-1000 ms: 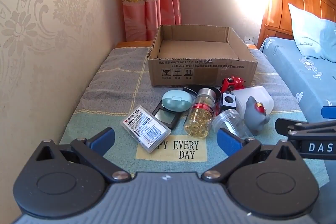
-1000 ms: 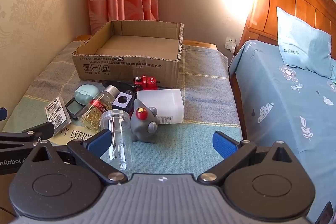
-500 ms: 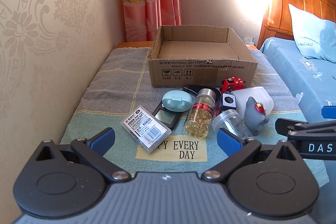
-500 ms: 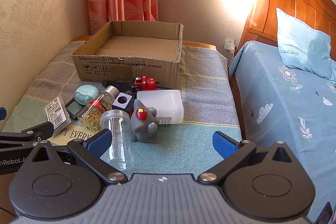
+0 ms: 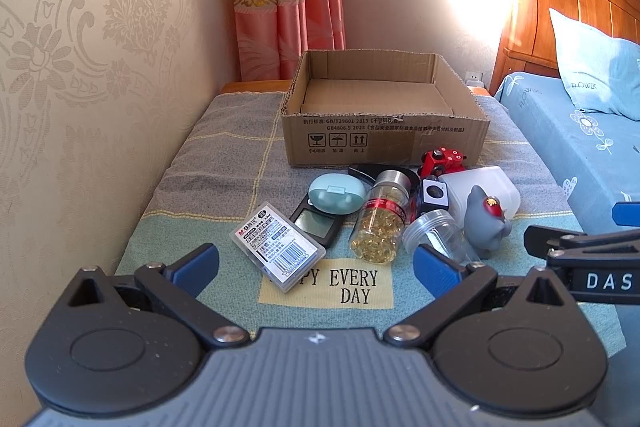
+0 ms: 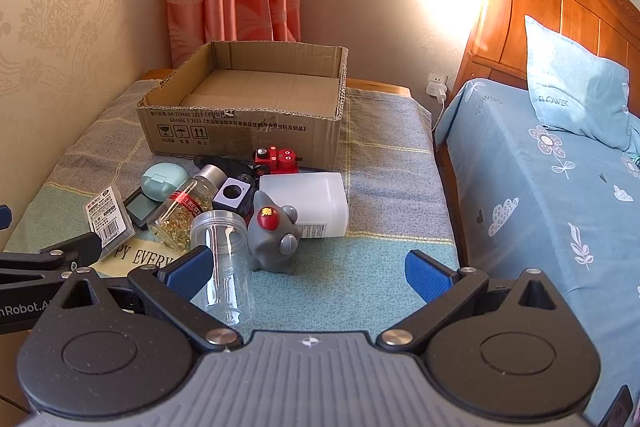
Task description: Organize rigid objects
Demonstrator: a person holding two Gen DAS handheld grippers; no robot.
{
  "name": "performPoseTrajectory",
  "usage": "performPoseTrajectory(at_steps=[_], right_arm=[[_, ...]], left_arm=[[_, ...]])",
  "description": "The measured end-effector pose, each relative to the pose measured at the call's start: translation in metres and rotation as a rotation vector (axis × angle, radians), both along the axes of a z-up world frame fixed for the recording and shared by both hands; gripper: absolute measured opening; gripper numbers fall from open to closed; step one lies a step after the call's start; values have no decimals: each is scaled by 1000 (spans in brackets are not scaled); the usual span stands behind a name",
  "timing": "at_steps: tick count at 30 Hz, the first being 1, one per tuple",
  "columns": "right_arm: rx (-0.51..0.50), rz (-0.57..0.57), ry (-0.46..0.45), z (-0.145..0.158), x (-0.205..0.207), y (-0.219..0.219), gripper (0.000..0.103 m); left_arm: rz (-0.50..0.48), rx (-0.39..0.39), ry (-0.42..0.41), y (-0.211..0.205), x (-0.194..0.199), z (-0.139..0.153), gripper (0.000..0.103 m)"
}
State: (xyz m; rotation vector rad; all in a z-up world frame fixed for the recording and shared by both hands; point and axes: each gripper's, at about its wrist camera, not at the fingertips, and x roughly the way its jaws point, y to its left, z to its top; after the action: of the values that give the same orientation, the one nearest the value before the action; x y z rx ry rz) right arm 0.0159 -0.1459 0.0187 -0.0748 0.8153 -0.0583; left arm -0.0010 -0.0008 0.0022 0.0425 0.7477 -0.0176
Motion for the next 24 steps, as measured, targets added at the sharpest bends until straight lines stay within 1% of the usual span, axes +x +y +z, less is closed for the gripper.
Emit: performPoseTrajectory(at_steps=[24], right_arm=[[-2,0,-2,1,0,0,103]], left_arm=[[0,-1,-2,0,-1,2,103]])
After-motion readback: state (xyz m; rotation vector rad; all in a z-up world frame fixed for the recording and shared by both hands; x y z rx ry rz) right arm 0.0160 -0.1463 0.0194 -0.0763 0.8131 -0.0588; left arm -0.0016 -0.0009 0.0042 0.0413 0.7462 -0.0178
